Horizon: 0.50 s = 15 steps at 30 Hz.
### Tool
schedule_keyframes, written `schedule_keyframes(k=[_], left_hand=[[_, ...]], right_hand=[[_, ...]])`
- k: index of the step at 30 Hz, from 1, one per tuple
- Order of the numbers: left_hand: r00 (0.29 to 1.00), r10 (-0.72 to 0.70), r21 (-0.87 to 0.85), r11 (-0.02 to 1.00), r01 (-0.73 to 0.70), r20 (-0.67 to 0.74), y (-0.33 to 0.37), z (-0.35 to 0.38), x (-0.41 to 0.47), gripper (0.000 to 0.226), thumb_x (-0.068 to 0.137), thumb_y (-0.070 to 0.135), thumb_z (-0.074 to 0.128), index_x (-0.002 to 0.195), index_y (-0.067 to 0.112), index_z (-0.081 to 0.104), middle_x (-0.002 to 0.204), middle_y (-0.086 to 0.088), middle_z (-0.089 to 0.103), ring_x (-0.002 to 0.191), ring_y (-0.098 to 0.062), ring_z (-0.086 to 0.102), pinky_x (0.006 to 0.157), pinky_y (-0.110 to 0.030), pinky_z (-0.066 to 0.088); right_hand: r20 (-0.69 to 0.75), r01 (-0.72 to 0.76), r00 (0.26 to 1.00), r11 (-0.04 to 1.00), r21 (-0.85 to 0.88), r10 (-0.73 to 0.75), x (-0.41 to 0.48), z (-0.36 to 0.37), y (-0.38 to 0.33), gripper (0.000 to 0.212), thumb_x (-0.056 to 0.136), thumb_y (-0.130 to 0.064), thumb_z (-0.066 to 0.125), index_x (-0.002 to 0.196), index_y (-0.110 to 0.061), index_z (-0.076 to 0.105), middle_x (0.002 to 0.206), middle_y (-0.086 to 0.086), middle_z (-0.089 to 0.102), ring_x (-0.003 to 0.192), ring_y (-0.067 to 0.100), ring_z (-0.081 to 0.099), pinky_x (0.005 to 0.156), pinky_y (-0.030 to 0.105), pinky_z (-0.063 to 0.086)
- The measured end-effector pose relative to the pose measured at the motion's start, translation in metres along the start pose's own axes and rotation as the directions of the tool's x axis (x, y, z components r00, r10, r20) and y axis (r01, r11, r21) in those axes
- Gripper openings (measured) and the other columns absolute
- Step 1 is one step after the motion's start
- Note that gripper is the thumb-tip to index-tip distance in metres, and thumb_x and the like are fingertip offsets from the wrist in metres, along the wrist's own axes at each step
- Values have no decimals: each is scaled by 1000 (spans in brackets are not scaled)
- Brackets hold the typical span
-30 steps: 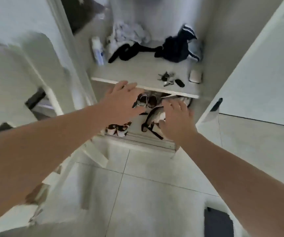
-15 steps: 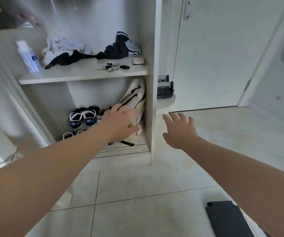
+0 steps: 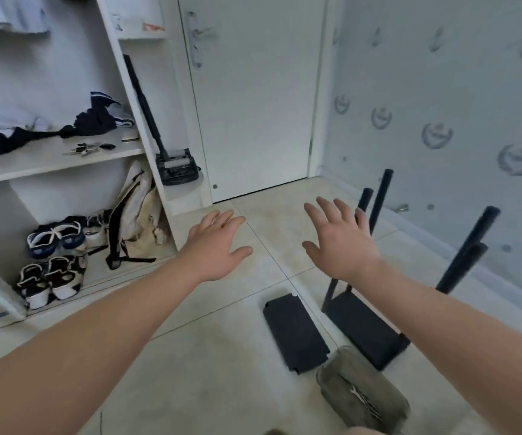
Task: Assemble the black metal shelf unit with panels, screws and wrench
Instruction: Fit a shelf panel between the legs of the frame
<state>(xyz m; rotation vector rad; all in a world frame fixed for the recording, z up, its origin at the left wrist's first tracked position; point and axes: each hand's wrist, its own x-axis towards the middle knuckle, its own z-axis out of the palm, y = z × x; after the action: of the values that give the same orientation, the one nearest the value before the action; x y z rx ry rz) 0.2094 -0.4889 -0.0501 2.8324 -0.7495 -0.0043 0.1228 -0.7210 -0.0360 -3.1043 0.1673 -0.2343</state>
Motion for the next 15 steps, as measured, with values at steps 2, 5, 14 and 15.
schedule_keyframes(k=[2, 5, 14, 15], left_hand=[[999, 37, 14, 999, -37, 15, 34, 7, 8, 69, 97, 57, 47, 156, 32, 20, 167, 4, 8, 152, -21, 2, 119, -46, 12], [995, 93, 28, 995, -94, 39, 81, 19, 29, 70, 96, 57, 47, 156, 31, 21, 166, 3, 10, 152, -22, 5, 119, -45, 15], [980, 171, -156, 976, -153, 102, 188, 57, 124, 80, 94, 44, 60, 158, 24, 16, 166, -1, 12, 151, -27, 9, 121, -43, 20], [978, 178, -176, 972, -157, 112, 197, 61, 136, 81, 94, 41, 61, 158, 25, 13, 166, -2, 11, 151, -28, 8, 121, -43, 19]], right_hand=[[-32, -57, 998, 998, 9, 58, -23, -9, 36, 72, 102, -47, 44, 160, -27, 7, 168, 0, 5, 154, 31, 1, 123, 55, 2], [-53, -153, 987, 988, 18, 154, -47, -15, 89, 71, 102, -46, 44, 160, -26, 9, 168, 1, 6, 154, 32, 1, 123, 55, 1], [-72, -457, 882, 882, 118, 466, -72, 9, 209, 70, 100, -43, 50, 158, -27, 14, 168, 7, 0, 155, 34, -4, 122, 55, 4], [-61, -487, 863, 857, 168, 502, -70, 12, 217, 71, 99, -42, 52, 158, -27, 14, 168, 6, 1, 154, 34, -1, 122, 55, 8]])
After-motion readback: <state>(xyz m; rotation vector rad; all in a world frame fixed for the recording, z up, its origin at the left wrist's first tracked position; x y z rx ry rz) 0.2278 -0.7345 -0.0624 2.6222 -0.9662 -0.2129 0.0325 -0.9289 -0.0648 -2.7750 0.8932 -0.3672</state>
